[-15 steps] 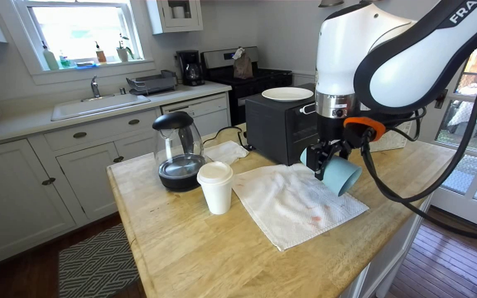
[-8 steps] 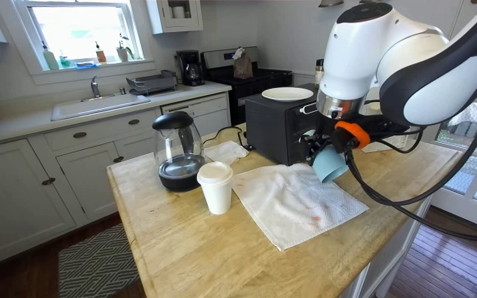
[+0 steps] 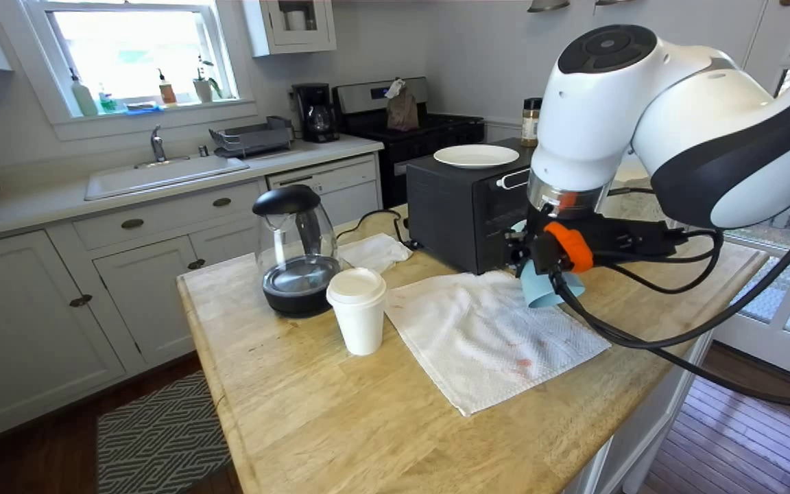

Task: Flip the blue cup over on the towel

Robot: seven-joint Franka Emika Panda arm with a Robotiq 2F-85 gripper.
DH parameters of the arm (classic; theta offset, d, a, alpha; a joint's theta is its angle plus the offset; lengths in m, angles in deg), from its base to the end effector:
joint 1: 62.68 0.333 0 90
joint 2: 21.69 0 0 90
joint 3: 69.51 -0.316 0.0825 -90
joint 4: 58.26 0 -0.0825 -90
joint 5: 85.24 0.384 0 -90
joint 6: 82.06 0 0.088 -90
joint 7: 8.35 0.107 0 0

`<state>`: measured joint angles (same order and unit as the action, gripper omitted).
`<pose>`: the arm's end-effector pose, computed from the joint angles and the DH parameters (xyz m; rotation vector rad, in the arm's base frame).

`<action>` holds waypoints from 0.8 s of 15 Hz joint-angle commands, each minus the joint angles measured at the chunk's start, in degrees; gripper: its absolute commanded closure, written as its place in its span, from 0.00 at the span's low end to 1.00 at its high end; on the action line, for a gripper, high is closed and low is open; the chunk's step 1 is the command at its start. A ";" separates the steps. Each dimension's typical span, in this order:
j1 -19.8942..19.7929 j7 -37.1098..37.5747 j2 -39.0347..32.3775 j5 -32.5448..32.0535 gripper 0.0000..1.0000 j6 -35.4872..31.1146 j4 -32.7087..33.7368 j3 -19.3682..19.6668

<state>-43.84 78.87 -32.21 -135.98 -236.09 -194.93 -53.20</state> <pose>0.5054 0.0454 0.2509 2.6547 -0.9435 0.5792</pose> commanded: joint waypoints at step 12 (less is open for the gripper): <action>5.63 43.05 -6.97 -22.71 0.40 5.49 5.39 1.76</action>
<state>-40.00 114.45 -37.17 -154.25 -232.49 -192.04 -52.11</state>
